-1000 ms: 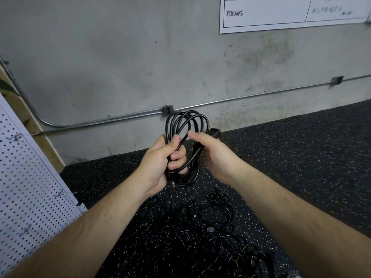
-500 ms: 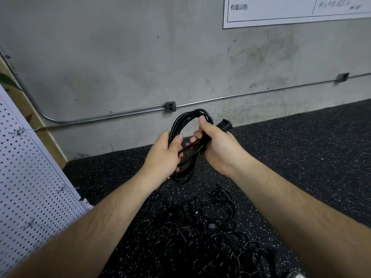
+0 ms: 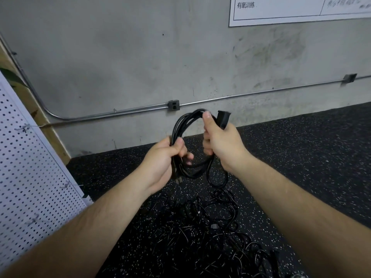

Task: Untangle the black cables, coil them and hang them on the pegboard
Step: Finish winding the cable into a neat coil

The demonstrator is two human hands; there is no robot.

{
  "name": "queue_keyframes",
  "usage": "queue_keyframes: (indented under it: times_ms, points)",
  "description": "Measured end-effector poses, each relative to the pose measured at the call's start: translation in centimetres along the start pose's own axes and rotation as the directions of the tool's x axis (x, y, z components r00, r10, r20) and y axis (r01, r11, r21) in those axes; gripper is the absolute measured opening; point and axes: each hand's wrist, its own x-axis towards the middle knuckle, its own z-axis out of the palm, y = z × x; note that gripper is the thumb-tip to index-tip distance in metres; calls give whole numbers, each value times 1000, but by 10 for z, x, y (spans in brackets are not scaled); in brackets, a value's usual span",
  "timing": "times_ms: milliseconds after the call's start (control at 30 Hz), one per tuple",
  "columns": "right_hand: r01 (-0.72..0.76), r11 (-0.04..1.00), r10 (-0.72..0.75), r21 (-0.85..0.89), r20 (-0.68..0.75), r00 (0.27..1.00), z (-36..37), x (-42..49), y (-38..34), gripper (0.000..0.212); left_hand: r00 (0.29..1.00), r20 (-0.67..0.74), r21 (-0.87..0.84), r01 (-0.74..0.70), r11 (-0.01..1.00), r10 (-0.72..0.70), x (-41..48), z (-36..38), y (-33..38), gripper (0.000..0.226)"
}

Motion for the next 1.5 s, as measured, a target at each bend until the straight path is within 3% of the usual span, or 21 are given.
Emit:
queue_keyframes:
  times_ms: [67, 133, 200, 300, 400, 600, 700, 967, 1000, 1067, 1133, 1167, 1233, 1367, 1433, 1500]
  points:
    - [-39, 999, 40, 21, -50, 998, 6, -5, 3, 47, 997, 64, -77, 48, 996, -43, -4, -1, -1, 11]
    - [-84, 995, 90, 60, -107, 990, 14, -7, 2, 53, 997, 57, -86, 52, 995, -48, -7, -1, 1, 23]
    - [-136, 988, 145, 67, -152, 978, 20, -6, 1, 58, 1000, -6, 86, -12, 996, 12, -8, 0, 1, 35]
    - [-189, 982, 183, -13, -195, 964, 35, -4, 6, 66, 983, -108, 349, -104, 931, 150, -12, -2, -1, 31]
    - [-185, 978, 167, -95, -174, 971, 49, -6, 13, 69, 946, -232, 349, -135, 927, 225, -11, -9, 5, 25]
    - [-227, 967, 212, -113, -129, 969, 74, -15, 24, 82, 927, -202, 676, -101, 730, 315, -12, -25, -1, 36]
    - [-210, 963, 197, -167, -88, 976, 84, -11, 36, 88, 900, -224, 715, -109, 690, 375, -8, -34, -4, 28]
    - [-137, 940, 148, -313, 10, 989, 101, -8, 58, 81, 945, -138, 805, -67, 589, 297, -2, -55, -9, 29]
    - [-128, 940, 148, -317, 39, 988, 101, -5, 56, 81, 939, -147, 796, -75, 600, 312, -2, -56, -7, 29]
    - [-106, 944, 128, -311, 51, 990, 102, 1, 48, 82, 937, -187, 679, -94, 729, 295, 1, -59, 1, 24]
    - [-78, 974, 87, -212, 30, 996, 104, 7, 43, 81, 955, -184, 493, -116, 862, 234, 4, -63, 10, 20]
    - [-68, 987, 72, -145, 22, 997, 106, 10, 44, 82, 962, -168, 454, -119, 883, 216, 6, -68, 13, 18]
    - [-76, 996, 76, -39, 7, 997, 115, 15, 52, 81, 970, -160, 483, -87, 871, 185, 8, -82, 11, 15]
    - [-191, 977, 200, 90, -109, 974, 134, 25, 69, 70, 980, -187, 604, 61, 795, 67, 0, -104, -5, 31]
    - [-202, 979, 204, 32, -84, 975, 142, 29, 80, 71, 973, -221, 674, 98, 732, 73, -2, -114, -16, 33]
    - [-184, 979, 183, -82, -27, 983, 151, 31, 92, 74, 958, -275, 664, 132, 736, 76, -2, -125, -25, 34]
